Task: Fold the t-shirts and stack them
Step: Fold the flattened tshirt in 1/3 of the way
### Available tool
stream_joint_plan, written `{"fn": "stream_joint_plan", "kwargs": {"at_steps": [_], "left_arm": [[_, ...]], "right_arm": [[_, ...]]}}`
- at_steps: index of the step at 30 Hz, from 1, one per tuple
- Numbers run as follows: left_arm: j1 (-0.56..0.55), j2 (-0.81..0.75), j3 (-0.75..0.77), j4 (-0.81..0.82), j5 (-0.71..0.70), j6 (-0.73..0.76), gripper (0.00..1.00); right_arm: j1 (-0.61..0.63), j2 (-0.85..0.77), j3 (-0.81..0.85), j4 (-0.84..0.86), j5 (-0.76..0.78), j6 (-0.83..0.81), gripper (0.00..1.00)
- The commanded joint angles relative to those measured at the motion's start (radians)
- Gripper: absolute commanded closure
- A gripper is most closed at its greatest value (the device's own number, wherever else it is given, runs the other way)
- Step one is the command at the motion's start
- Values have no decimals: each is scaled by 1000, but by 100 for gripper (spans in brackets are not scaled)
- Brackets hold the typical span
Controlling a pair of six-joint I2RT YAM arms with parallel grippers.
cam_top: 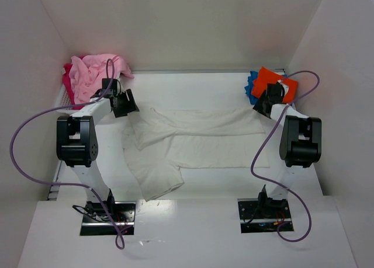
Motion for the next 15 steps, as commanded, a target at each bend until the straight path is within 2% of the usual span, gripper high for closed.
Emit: {"fn": "stream_joint_plan", "kwargs": {"at_steps": [1,5,6,9,10,13,15], "left_arm": [[-26,-16,27,49,91,28,27],[-79,-16,76,29,131,60,24],[-89,-16,87,19,131,60,20],[-122,-25,111,7,150,69,18],[-132,-26,111,7,150,69,17],[-171,-26,141,-4,91,69,15],[-207,-39,165,-29,-23,69,15]], "right_arm": [[-9,-73,14,29,-18,-2,43],[-9,-127,23,19,-43,-2,39],[-9,-140,23,19,-53,-2,36],[-9,-175,44,9,-112,-11,26],[-9,-175,44,9,-135,-11,26],[-9,-175,53,22,-208,-11,24],[1,-175,54,22,-217,-2,24]]}}
